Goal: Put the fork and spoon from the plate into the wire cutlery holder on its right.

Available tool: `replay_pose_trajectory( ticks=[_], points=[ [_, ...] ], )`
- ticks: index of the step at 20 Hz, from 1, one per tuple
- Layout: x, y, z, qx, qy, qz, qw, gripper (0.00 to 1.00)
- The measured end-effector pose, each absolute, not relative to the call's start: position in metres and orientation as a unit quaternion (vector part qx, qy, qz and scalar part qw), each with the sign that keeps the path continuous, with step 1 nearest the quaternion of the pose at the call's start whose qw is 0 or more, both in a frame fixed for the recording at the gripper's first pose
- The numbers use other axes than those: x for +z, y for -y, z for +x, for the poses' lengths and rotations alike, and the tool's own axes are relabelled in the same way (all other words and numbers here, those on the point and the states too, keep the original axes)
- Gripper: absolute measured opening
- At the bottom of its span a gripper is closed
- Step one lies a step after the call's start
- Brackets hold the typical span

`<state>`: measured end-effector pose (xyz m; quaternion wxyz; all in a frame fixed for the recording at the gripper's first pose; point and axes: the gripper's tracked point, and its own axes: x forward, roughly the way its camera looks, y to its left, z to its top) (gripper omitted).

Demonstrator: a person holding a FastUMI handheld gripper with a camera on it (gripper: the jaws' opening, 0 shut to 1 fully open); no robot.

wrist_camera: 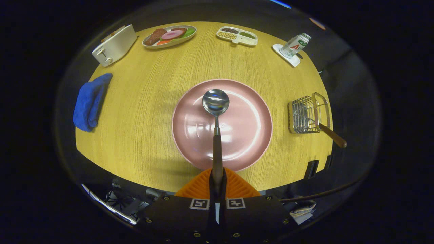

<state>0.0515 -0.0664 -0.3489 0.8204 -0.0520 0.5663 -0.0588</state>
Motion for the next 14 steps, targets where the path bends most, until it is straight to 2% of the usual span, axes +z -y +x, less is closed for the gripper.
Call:
replay_pose_trajectory(
  ticks=[14],
  points=[
    [-0.272,0.171,0.054,-0.165,-0.533,-0.016,0.830,0.04]
  ],
)
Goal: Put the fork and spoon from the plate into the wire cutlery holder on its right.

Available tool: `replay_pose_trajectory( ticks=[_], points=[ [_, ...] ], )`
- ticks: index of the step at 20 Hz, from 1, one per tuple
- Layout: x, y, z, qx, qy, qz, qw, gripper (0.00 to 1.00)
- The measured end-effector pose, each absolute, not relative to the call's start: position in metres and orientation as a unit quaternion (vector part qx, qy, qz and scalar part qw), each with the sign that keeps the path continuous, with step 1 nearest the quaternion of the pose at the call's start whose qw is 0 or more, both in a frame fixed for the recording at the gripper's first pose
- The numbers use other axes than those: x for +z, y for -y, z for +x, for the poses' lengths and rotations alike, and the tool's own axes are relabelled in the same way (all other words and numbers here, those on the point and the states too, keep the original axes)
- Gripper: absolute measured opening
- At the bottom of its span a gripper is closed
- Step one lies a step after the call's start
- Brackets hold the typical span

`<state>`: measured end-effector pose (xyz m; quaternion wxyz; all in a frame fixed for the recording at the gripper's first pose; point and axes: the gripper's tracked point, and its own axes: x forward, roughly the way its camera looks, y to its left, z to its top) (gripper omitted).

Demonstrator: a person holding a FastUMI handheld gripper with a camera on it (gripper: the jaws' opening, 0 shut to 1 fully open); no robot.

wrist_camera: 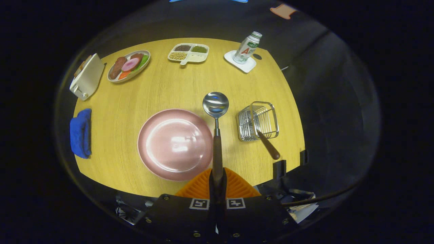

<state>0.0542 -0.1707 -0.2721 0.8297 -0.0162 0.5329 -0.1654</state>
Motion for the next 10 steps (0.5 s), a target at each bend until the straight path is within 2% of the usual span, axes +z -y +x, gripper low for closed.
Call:
replay_pose_trajectory(
  ticks=[10],
  points=[
    [-0.252,0.254,0.036,-0.224,-0.531,0.022,0.817,0.04]
  ],
)
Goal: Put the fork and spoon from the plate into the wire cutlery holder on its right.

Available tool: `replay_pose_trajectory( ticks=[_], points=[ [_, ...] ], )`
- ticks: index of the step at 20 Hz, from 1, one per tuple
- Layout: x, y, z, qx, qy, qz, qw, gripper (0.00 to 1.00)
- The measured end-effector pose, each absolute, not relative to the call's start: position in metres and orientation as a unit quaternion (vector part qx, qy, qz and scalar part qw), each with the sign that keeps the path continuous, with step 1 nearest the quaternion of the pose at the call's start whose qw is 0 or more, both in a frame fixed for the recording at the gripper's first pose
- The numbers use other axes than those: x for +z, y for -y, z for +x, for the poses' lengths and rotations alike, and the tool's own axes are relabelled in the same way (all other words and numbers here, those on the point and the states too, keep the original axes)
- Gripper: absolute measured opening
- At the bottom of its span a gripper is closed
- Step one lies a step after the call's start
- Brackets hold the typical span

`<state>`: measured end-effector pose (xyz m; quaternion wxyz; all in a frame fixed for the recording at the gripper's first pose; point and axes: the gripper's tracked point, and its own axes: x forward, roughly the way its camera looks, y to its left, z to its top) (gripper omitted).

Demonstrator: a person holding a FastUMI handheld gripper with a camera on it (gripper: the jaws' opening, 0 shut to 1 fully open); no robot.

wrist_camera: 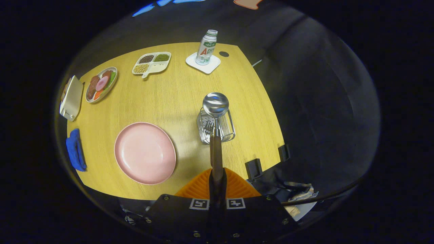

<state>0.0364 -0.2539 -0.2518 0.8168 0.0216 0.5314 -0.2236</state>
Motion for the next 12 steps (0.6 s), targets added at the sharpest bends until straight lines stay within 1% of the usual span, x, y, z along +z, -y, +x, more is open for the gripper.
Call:
replay_pose_trajectory(
  ticks=[5,12],
  points=[
    [-0.276,0.273,0.028,-0.214,-0.559,0.026,0.801,0.04],
    [-0.309,0.275,0.030,-0.181,-0.594,0.031,0.783,0.04]
  ],
)
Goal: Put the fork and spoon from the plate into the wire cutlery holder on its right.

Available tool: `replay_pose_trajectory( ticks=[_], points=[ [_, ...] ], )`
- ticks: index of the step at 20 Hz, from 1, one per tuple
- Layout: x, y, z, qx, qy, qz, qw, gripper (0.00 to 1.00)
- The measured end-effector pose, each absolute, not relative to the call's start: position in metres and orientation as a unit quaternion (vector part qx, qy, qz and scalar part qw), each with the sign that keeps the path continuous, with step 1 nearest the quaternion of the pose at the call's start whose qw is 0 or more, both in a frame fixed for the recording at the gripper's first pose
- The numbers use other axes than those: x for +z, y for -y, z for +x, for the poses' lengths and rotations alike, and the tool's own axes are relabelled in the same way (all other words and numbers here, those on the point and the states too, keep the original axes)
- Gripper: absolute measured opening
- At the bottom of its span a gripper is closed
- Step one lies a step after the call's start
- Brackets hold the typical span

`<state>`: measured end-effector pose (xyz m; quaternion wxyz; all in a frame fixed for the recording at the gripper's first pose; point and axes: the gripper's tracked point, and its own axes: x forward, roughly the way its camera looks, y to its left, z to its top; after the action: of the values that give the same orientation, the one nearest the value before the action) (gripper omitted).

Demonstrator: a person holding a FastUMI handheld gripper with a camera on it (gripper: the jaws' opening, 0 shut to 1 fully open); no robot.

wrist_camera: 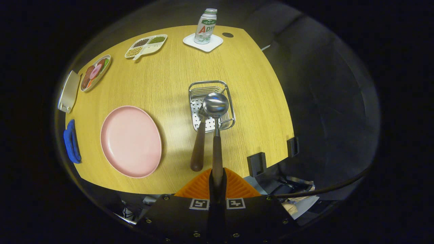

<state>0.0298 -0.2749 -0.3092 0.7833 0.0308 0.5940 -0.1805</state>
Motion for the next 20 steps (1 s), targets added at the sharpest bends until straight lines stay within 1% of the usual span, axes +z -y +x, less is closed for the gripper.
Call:
replay_pose_trajectory(
  ticks=[5,8,12,13,14,15,20],
  points=[
    [-0.316,0.275,0.037,-0.154,-0.620,0.034,0.769,0.04],
    [-0.310,0.277,0.043,-0.150,-0.613,0.026,0.775,0.12],
    [-0.296,0.277,0.046,-0.152,-0.601,0.026,0.784,0.14],
    [-0.293,0.278,0.045,-0.153,-0.600,0.025,0.785,0.18],
    [-0.291,0.276,0.045,-0.154,-0.595,0.026,0.788,0.28],
    [-0.289,0.275,0.045,-0.153,-0.591,0.028,0.792,0.32],
    [-0.272,0.272,0.043,-0.162,-0.571,0.026,0.804,0.32]
  ],
)
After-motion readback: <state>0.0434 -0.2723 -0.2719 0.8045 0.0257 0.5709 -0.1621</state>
